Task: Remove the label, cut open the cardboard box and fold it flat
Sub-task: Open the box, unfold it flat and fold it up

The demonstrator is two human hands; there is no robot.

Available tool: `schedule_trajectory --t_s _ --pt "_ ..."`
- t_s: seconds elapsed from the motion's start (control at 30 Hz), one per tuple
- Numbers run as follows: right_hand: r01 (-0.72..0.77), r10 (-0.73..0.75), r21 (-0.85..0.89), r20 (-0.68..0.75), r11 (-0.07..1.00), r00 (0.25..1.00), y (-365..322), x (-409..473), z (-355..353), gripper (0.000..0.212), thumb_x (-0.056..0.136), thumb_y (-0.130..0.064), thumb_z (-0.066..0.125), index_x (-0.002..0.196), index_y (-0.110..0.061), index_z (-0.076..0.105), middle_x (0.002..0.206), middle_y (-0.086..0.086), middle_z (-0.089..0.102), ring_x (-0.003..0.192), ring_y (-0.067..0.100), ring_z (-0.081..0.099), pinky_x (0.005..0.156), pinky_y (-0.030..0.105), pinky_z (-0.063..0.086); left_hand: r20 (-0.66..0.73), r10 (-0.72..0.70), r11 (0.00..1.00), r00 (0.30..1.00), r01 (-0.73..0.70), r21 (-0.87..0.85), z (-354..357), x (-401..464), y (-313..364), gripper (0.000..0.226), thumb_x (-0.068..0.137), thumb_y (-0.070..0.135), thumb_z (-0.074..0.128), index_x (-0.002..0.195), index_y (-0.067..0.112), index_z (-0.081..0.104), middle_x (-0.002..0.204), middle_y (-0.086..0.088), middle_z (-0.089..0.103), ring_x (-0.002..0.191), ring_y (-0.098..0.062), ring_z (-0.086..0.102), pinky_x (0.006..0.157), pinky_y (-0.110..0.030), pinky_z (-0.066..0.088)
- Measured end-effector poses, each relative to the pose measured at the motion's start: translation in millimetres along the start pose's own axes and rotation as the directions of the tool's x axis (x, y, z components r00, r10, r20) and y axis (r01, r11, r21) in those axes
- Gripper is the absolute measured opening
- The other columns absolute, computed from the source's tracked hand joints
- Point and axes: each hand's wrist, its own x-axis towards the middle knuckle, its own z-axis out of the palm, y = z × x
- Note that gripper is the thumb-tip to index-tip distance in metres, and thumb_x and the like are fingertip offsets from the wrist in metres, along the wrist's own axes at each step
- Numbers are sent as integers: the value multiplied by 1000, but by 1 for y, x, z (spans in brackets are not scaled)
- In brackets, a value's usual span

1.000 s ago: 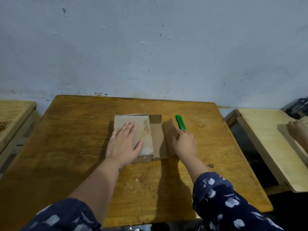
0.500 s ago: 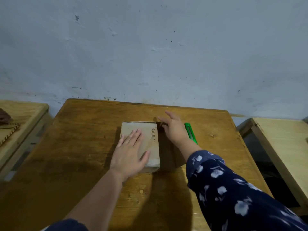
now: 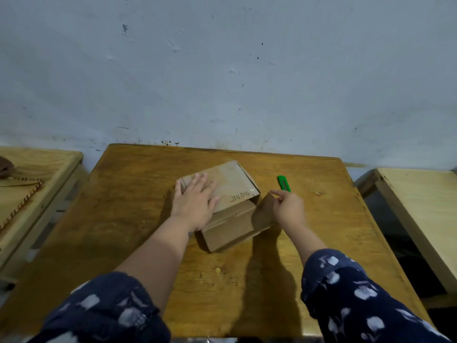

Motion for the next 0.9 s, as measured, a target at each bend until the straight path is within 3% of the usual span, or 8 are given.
schedule_trajectory --t_s 0.13,0.2,0.33,0.43,0.5,0.6,0.73,0.9 --pt "-54 57 57 -36 997 998 18 -38 5 32 92 -11 50 120 -18 62 69 -6 57 59 12 57 49 26 48 -119 -150 971 981 124 -205 19 -25 -4 68 98 52 26 153 19 2 161 -3 -9 148 -22 -8 120 -50 2" --pt "-108 112 99 -38 989 993 25 -55 9 29 91 -10 52 117 -17 61 70 -9 53 62 12 57 50 23 46 -64 -206 922 977 172 -346 23 -38 -5 76 96 54 33 152 18 -5 161 -5 -11 148 -26 2 119 -49 12" --pt "-159 159 112 3 981 987 32 -84 15 22 88 -15 57 110 -16 55 77 -6 52 70 13 57 64 33 54 -4 -207 843 978 176 -508 29 -56 -8 87 92 53 47 153 19 -6 162 2 -1 144 -26 24 108 -45 35" --pt "-27 29 50 -46 998 999 28 -96 13 27 87 -22 59 114 -20 53 94 -3 58 84 13 57 74 34 55 -9 -171 824 985 138 -550 33 -65 -12 85 92 42 54 153 19 -1 162 2 7 145 -22 21 114 -45 29" --pt "202 -210 -100 -82 974 974 24 -95 12 41 86 -26 63 125 -27 51 120 -3 56 109 16 54 91 34 49 -21 -132 810 991 96 -579 35 -70 -17 78 95 30 54 153 20 3 161 2 12 145 -21 22 116 -40 25" --pt "422 -466 -449 13 788 885 17 -89 11 46 86 -29 63 130 -37 51 136 -6 50 124 19 45 98 37 40 -46 -135 781 990 77 -619 35 -74 -23 65 98 18 49 152 24 14 158 5 21 140 -17 33 114 -33 26" --pt "423 -521 -497 -71 758 850 10 -83 8 30 90 -23 59 120 -29 64 124 -1 64 111 23 57 89 39 44 -83 -156 797 984 75 -599 35 -78 -23 62 99 13 47 151 29 17 155 7 30 130 -13 46 104 -27 38" --pt "518 -598 -312 -280 796 751 -5 -77 -3 24 92 -18 58 112 -20 70 96 2 73 86 23 66 67 36 55 -119 -142 801 983 43 -598 38 -79 -27 62 98 12 47 151 29 20 149 2 43 118 -13 58 97 -31 48"
